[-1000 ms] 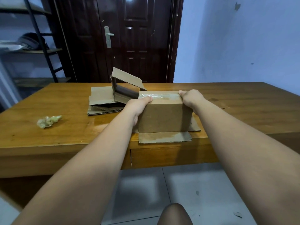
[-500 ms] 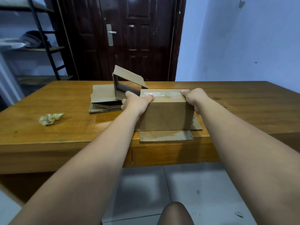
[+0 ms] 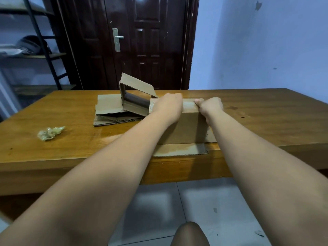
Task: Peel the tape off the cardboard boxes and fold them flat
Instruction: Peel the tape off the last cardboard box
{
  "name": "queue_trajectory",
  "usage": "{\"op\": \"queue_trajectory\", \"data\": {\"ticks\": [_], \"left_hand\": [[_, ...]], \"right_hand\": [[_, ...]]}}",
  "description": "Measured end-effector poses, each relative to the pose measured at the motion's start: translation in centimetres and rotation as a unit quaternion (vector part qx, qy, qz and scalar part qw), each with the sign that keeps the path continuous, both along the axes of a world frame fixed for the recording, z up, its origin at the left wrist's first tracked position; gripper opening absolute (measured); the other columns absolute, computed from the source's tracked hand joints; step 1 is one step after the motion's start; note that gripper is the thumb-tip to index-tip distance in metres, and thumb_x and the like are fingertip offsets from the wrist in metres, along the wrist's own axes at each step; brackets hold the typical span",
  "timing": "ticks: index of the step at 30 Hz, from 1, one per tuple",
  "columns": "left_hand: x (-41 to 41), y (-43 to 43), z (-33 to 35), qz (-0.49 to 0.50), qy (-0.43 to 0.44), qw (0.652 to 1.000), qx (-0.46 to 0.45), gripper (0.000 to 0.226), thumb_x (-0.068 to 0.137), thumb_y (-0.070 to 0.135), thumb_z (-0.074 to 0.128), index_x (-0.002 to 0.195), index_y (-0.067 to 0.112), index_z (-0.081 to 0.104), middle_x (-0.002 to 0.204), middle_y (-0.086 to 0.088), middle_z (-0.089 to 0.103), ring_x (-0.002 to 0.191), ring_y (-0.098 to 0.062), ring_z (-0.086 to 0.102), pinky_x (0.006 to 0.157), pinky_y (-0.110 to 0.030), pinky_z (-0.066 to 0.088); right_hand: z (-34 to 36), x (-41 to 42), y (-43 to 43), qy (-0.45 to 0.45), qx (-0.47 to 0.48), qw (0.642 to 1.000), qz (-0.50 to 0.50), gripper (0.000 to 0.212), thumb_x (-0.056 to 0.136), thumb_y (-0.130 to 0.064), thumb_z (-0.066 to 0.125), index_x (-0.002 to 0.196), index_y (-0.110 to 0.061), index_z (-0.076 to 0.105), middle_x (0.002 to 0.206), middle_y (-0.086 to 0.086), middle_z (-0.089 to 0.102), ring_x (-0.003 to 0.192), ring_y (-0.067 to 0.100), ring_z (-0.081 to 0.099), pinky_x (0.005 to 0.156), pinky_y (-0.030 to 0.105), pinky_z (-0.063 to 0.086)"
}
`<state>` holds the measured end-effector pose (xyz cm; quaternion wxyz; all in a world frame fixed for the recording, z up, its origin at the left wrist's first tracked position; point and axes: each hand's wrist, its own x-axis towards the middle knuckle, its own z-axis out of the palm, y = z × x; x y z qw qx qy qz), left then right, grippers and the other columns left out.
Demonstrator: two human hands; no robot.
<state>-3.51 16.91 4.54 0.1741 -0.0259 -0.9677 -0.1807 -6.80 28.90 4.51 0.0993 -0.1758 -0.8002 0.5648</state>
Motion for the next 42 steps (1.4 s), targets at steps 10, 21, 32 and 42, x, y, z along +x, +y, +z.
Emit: {"op": "queue_trajectory", "data": {"ticks": [10, 21, 32, 42], "left_hand": [[-1.5, 0.8, -1.9, -0.050, 0.053, 0.993, -0.093, 0.043, 0.101, 0.040, 0.028, 0.125, 0.019, 0.056, 0.116, -0.004, 0.060, 0.102, -0.023, 0.058, 0.078, -0.035, 0.048], [-1.6, 0.8, -2.1, -0.044, 0.069, 0.992, -0.092, 0.039, 0.101, 0.036, 0.027, 0.122, 0.019, 0.055, 0.109, -0.003, 0.059, 0.096, -0.022, 0.057, 0.074, -0.035, 0.050], [-1.6, 0.8, -2.3, -0.036, 0.094, 0.988, -0.118, 0.039, 0.101, 0.034, 0.026, 0.123, 0.019, 0.055, 0.110, -0.003, 0.059, 0.096, -0.021, 0.057, 0.067, -0.030, 0.040], [-1.7, 0.9, -2.3, -0.034, 0.102, 0.986, -0.125, 0.038, 0.101, 0.034, 0.026, 0.123, 0.019, 0.054, 0.109, -0.003, 0.058, 0.096, -0.020, 0.057, 0.066, -0.029, 0.040]], "right_hand": [[-2.2, 0.2, 2.3, 0.031, -0.467, 0.883, -0.032, 0.027, 0.101, -0.011, 0.035, 0.097, -0.007, 0.061, 0.104, 0.012, 0.068, 0.085, 0.023, 0.064, 0.073, 0.027, 0.054], [-4.8, 0.0, 5.0, 0.062, -0.308, 0.940, 0.135, 0.026, 0.092, 0.001, 0.056, 0.114, -0.014, 0.059, 0.105, 0.013, 0.067, 0.092, 0.020, 0.066, 0.069, 0.025, 0.055], [-4.4, -0.6, 4.0, 0.020, -0.184, 0.974, 0.130, 0.016, 0.101, -0.025, 0.046, 0.101, -0.012, 0.056, 0.098, 0.012, 0.059, 0.085, 0.023, 0.051, 0.073, 0.033, 0.049], [-1.8, -1.7, 4.3, -0.110, -0.151, 0.969, 0.159, 0.029, 0.100, -0.011, 0.037, 0.082, -0.018, 0.059, 0.065, -0.001, 0.041, 0.054, 0.008, 0.026, 0.047, 0.019, 0.018]]}}
